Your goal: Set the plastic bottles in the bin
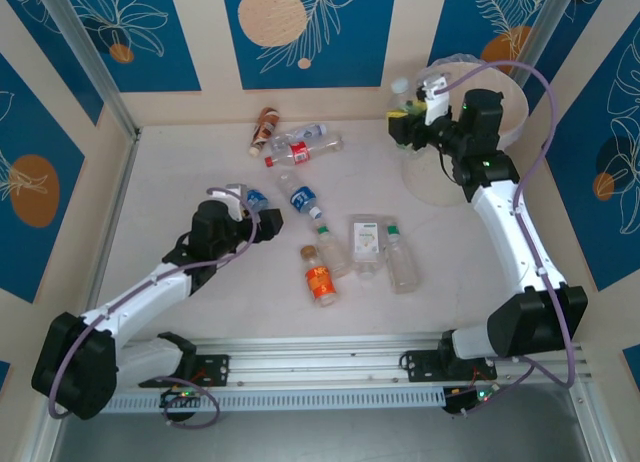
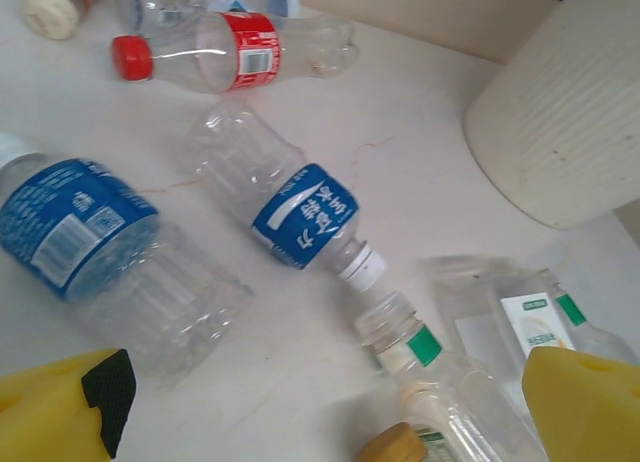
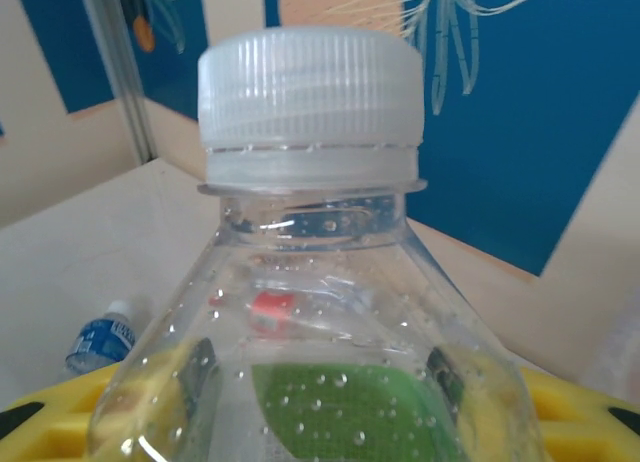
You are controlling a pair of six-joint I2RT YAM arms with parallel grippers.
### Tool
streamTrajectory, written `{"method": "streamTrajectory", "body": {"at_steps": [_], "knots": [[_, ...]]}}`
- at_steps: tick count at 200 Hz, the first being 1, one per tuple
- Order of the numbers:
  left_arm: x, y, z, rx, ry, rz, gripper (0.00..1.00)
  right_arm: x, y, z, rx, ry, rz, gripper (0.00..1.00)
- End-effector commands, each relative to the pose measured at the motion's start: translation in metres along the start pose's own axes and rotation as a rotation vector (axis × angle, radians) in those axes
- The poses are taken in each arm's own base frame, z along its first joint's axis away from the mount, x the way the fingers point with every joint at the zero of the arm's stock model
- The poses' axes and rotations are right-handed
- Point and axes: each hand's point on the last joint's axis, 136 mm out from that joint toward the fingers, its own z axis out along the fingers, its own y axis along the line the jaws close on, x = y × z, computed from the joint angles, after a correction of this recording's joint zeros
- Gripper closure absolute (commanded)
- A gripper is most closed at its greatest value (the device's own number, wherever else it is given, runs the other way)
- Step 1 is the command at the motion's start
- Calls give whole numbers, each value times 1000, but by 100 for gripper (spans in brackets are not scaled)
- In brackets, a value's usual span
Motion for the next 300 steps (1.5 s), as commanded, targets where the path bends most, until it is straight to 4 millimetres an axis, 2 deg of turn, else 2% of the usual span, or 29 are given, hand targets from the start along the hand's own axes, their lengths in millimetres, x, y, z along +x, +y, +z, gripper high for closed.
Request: {"method": "streamTrajectory", "body": {"at_steps": [1,31,57,94,116,135,159,178,205,235,261,300], "knots": [[-10,-10,4,53,-6,6,0,-48,-22,-27,142,-135,69,100],[-6,-9,8,56,5,-19,0,-70,-67,-47,361,-214,133,100],[-5,-6,10,52,-2,-28,0,-74,-110,-56,538,-259,197,100],[-2,-3,12,43,0,-63,0,-54,-177,-52,863,-154,107,100],[2,-2,13,37,13,-73,0,-32,-198,-44,905,-101,124,100],[2,0,13,31,11,-90,0,-23,-217,-42,958,-76,77,94],[3,-2,16,46,17,-118,0,-18,-219,-27,972,-11,-29,91],[7,-1,19,45,29,-138,0,3,-228,-25,1003,71,-5,91],[11,1,23,42,41,-157,0,31,-248,-39,1047,102,70,90],[13,2,26,43,46,-169,0,44,-280,-58,1111,138,128,89],[17,5,27,30,55,-173,0,59,-292,-54,1076,211,172,85],[19,12,27,-10,52,-186,0,80,-296,-38,1020,309,197,63]]}}
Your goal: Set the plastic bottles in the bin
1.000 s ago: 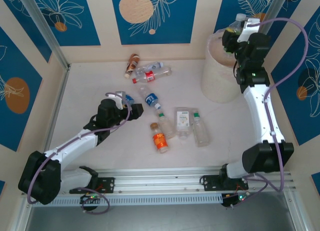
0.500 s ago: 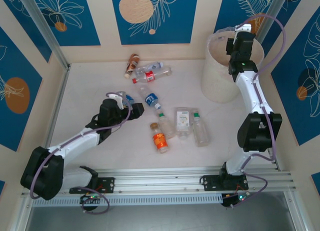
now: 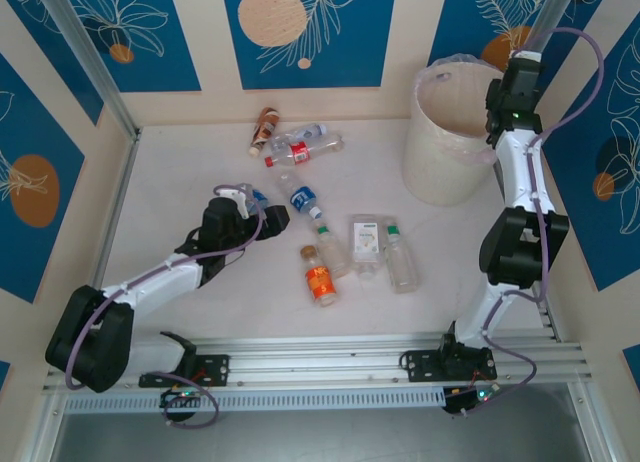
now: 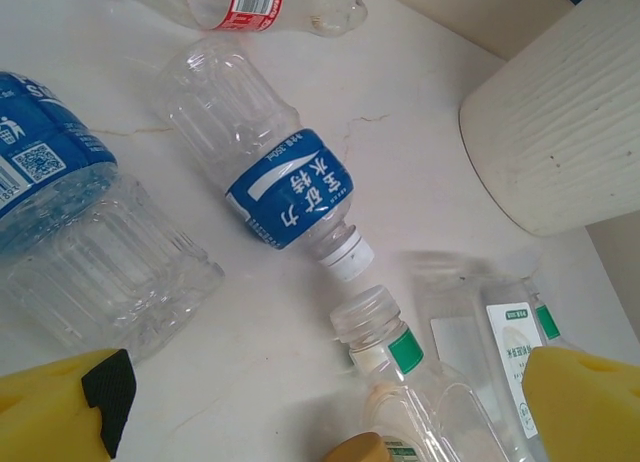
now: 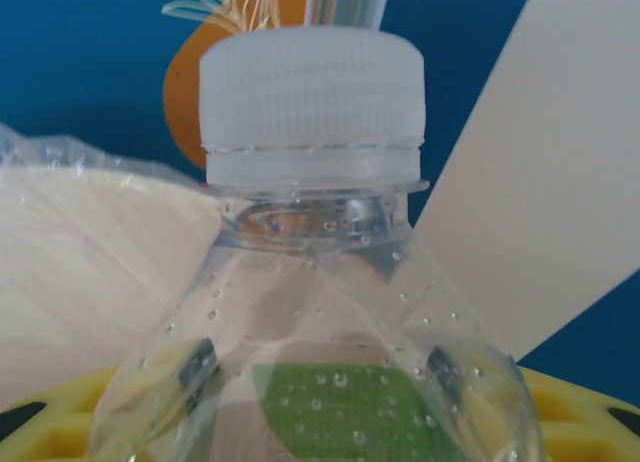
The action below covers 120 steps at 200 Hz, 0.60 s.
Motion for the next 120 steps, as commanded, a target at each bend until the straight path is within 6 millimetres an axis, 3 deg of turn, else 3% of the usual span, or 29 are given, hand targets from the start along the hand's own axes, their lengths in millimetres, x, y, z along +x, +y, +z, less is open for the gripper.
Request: {"method": "streamTrajectory", "body": {"at_steps": [1,54,75,103,120], "knots": [[-1,8,0,-24,-12,-20,0,6,11,2,-44,64,-5,63],[-1,13,-3,-39,-28,-9,0,7,2,3,77,112,4,31],[-1,14,-5,-43,-39,-5,0,0,8,-6,26,106,47,28],[-1,16,-6,-49,-46,-4,0,-11,17,-24,-59,75,108,12],[-1,17,-6,-53,-45,-6,0,-16,17,-34,-70,61,128,8]]}}
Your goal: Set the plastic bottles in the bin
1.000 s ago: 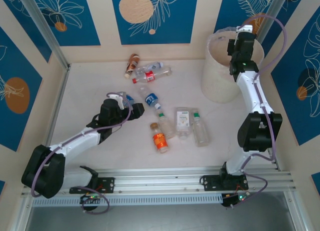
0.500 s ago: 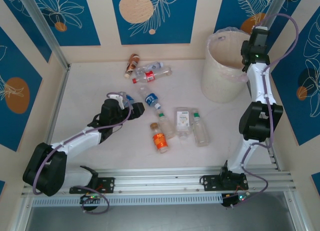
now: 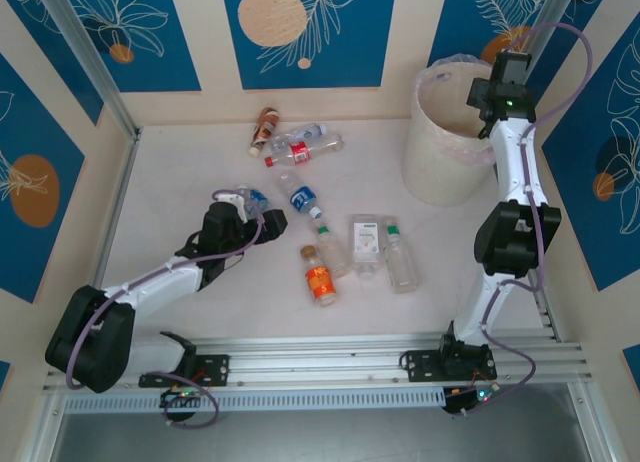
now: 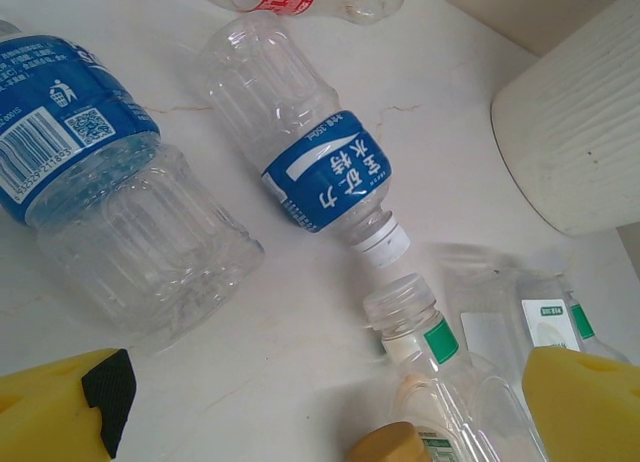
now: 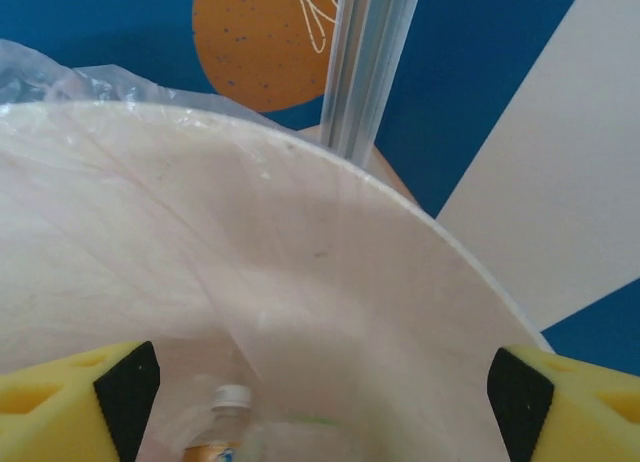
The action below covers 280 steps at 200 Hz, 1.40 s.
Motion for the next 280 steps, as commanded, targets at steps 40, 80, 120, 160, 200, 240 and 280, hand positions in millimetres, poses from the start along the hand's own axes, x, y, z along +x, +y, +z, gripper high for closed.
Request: {"method": "streamTrajectory", "body": {"at_steps": [40,80,120,160,200,240,280], "knots": [[-10,9,-4,-42,-50,-7,0,-28,5,-66,-124,-106,120,0],[-10,10,-4,-50,-49,1,0,-26,20,-114,-292,-119,198,0],[-6,6,-1,-58,20,-5,0,7,44,-170,-504,-39,238,1],[-10,5,1,-72,25,-33,0,62,68,-206,-599,90,211,1],[-12,10,-3,-96,2,-64,0,132,78,-202,-544,254,180,1],[-18,38,-15,-297,-3,-116,0,209,102,-191,-523,486,56,4],[-22,45,-19,-317,-48,-147,0,260,115,-170,-458,659,-25,21]]}}
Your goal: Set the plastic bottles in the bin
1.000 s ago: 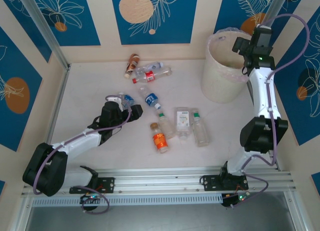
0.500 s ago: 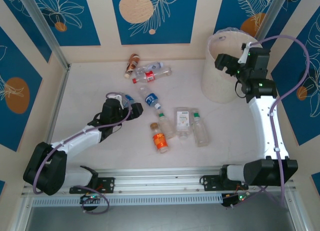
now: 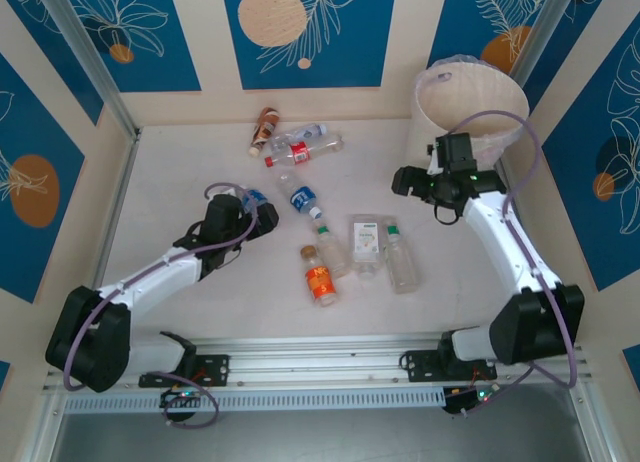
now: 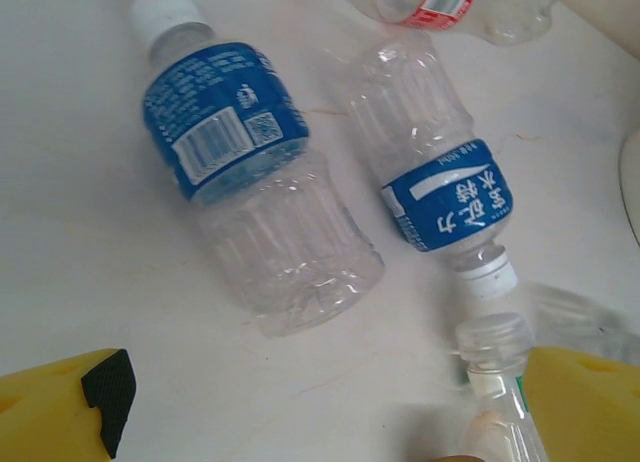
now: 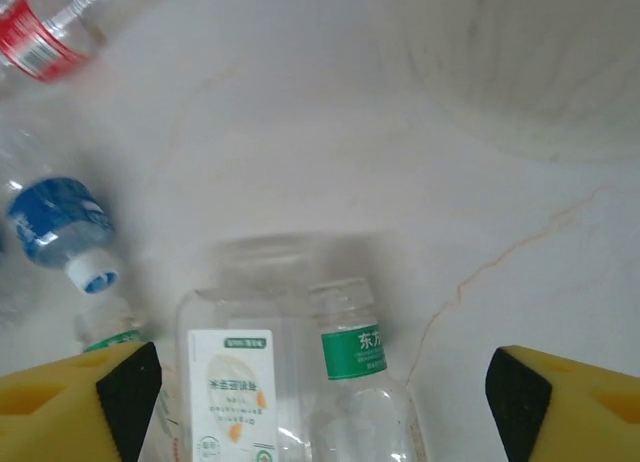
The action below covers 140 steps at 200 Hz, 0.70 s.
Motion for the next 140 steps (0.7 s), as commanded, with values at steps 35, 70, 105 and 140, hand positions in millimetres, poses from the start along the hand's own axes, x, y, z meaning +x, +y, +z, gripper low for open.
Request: {"method": "streamTrajectory", "body": {"at_steps": [35,70,105,140], "knots": [[-12,15,-3,-68,-45,-63,0,36,-7,50,103,202,-42,31],[-8,17,1,-77,-22,-70,0,59,-14,74,160,338,-78,39],[-7,19,5,-89,-17,-77,0,91,-9,96,159,488,-129,39],[-5,19,8,-91,2,-77,0,98,-14,112,191,524,-132,40]]}}
